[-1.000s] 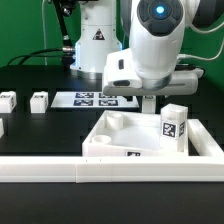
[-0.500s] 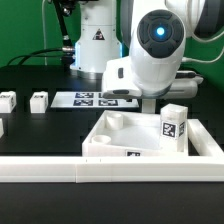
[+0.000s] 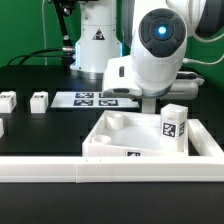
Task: Assemble square table
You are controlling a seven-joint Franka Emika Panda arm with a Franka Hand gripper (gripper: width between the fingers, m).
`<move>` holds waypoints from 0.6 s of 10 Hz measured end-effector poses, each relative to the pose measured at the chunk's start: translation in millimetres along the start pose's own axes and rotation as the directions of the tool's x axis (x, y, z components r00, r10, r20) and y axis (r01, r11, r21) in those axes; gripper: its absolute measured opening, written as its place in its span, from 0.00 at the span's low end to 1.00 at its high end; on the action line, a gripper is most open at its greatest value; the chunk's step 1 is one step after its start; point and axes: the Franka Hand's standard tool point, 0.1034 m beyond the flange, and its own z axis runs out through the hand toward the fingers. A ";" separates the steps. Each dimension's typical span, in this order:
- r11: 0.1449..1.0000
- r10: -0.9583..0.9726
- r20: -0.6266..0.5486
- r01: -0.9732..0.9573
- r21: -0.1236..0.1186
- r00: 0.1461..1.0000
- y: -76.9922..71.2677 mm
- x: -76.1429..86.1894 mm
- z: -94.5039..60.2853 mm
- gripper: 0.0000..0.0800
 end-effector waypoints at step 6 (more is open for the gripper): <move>1.000 0.002 0.000 -0.002 0.002 1.000 0.8 0.2 -0.1 0.36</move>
Offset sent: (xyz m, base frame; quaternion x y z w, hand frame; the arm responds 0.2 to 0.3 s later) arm 0.0000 0.0000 0.0000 0.0000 0.0000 0.0000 1.0000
